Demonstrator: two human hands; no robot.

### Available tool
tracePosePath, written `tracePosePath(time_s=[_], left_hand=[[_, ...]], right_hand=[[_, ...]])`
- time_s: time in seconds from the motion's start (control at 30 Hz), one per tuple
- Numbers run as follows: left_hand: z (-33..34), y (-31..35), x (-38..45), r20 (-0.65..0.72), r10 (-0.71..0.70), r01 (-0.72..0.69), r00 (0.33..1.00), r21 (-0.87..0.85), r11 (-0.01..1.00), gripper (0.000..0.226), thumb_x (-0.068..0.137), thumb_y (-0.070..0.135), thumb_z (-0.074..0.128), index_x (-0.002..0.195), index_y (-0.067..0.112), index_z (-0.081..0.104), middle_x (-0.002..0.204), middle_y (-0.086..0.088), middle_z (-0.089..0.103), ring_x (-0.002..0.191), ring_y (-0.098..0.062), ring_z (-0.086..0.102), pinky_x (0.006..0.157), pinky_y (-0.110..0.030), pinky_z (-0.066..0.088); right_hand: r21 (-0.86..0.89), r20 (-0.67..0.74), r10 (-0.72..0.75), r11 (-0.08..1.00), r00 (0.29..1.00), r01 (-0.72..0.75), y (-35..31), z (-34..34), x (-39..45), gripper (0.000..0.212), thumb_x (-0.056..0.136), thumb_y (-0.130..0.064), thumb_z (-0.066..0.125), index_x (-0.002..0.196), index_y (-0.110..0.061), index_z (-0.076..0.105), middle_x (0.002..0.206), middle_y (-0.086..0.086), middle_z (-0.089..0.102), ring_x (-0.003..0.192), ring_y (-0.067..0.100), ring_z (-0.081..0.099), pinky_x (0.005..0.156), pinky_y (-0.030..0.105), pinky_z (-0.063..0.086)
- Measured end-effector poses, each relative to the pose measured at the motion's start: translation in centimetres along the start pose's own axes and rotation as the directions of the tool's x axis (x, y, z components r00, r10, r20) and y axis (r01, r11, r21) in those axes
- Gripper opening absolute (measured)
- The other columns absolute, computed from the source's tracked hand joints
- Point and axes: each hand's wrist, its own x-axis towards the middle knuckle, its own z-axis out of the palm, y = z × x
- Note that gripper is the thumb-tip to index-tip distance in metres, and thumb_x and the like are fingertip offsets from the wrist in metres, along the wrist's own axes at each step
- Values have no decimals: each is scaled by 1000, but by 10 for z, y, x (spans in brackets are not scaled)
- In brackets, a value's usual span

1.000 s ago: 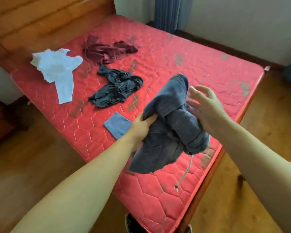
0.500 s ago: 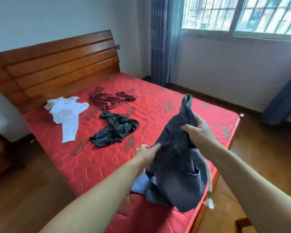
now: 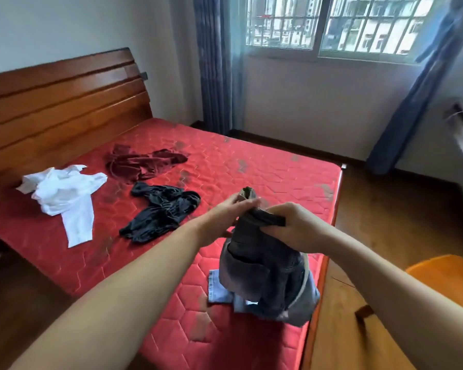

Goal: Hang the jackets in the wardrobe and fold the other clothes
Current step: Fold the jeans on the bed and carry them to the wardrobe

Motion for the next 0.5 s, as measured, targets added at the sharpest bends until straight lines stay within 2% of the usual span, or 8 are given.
tracePosePath(time_s=[0.07,0.1,0.17,0.23,0.3,0.4,0.43,0.5], left_hand=[[-15,-9,-6,48,-176,170,983,105,980,20,79,48,66,84,28,66,76,5,61,72,-16,60,74,-36,53],[-23,-15,-10,56,-249,237,967,169,957,15,78,38,67,80,23,66,73,1,59,65,-17,58,70,-37,56],[-34,-27,-19,13,-283,271,959,246,930,4,81,18,64,80,14,66,71,-4,59,56,-16,58,64,-38,59],[-38,-31,-27,-78,-211,223,974,202,954,5,85,10,61,82,10,65,67,-6,63,57,-19,63,57,-34,57],[-38,-29,-34,-173,-104,127,979,129,983,8,87,8,61,80,12,61,63,-6,60,56,-20,61,56,-30,53],[-32,-20,-40,-269,25,-22,963,11,1000,15,88,5,61,76,14,60,67,-7,60,52,-17,59,53,-25,50],[-28,-17,-43,-295,44,-65,954,-63,996,17,89,3,60,75,13,60,70,-9,61,55,-20,61,55,-28,52],[-20,-11,-54,-366,69,-141,928,-173,975,16,90,-1,56,78,10,61,82,-16,61,72,-27,63,74,-43,57]], right_hand=[[-157,10,2,988,1000,-1,-17,26,-5,17,85,-16,64,72,-27,63,64,0,55,60,11,45,61,34,44],[-247,30,9,969,1000,-1,-25,40,-7,10,85,-20,63,76,-26,64,63,-3,53,60,15,44,62,35,44],[-341,13,39,939,999,-33,-39,72,-13,8,85,-25,59,90,-25,65,67,-4,55,65,20,46,63,35,46],[-292,-102,130,944,986,-154,-52,106,-25,22,85,-30,56,107,-30,61,79,-2,65,74,27,56,67,37,48],[-213,-187,224,941,957,-262,-61,139,-45,50,84,-38,57,132,-38,44,97,0,69,89,30,62,72,37,50],[-42,-116,312,947,943,-319,-76,190,-77,87,79,-34,58,150,-41,7,118,0,66,104,23,61,81,30,48],[-37,-120,327,942,937,-334,-76,204,-85,90,79,-27,56,150,-42,3,119,0,65,104,22,61,81,30,47],[-109,-141,326,933,935,-342,-73,221,-99,89,78,-17,51,150,-42,5,115,-1,66,99,27,61,79,34,46]])
